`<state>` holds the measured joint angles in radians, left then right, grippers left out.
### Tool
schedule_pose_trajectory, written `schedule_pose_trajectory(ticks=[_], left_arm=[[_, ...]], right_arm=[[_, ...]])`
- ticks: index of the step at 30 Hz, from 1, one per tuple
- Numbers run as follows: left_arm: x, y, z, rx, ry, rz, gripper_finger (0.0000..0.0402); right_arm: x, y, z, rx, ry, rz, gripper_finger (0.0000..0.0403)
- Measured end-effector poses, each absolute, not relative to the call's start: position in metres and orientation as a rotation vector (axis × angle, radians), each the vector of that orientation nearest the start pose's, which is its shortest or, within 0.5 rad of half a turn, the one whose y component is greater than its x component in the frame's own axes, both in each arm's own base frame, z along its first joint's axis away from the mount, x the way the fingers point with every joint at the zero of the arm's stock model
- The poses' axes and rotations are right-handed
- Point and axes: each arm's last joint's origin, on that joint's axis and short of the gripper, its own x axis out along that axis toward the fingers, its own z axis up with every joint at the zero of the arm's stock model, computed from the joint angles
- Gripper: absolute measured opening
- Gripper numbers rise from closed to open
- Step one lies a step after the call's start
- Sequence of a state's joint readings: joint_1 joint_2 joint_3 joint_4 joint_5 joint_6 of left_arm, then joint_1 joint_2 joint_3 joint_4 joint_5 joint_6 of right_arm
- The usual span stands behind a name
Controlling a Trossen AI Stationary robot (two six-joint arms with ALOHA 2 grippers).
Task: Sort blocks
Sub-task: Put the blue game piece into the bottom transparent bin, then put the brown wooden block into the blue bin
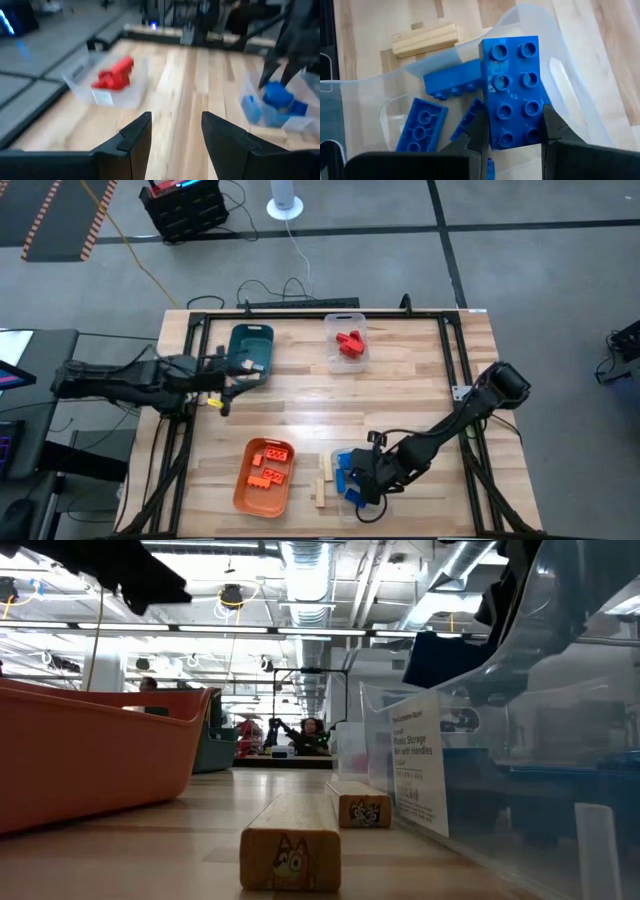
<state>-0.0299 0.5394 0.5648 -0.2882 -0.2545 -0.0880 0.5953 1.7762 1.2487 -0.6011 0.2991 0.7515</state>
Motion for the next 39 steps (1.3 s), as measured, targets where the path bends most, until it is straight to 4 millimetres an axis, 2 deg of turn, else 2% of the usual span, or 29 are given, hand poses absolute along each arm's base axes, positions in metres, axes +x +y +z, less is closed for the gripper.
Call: schedule_pose_trajectory(ticks=[6, 18, 21, 30, 35, 39], left_arm=[[0.151, 0.002, 0.265, -0.087, 0.377, 0.206, 0.0169], [0.167, -0.010, 0.252, -0.082, 0.462, 0.124, 0.0169], [0.171, -0.014, 0.249, -0.051, 0.483, 0.083, 0.0169], [0.174, -0.017, 0.248, -0.061, 0.485, 0.044, 0.0169], [0.176, -0.018, 0.247, -0.071, 0.490, 0.045, 0.0169], [0.185, -0.021, 0.242, -0.082, 0.514, 0.010, 0.0169]], right_arm=[[0.301, 0.194, 0.204, 0.185, 1.059, -0.117, 0.0082], [0.301, 0.193, 0.204, 0.191, 1.063, -0.124, 0.0085], [0.301, 0.193, 0.204, 0.195, 1.068, -0.119, 0.0103], [0.303, 0.187, 0.205, 0.225, 1.089, -0.124, 0.0190], [0.295, 0.182, 0.228, 0.236, 1.039, -0.111, 0.0203], [0.279, 0.181, 0.253, 0.103, 0.888, -0.176, 0.0199]])
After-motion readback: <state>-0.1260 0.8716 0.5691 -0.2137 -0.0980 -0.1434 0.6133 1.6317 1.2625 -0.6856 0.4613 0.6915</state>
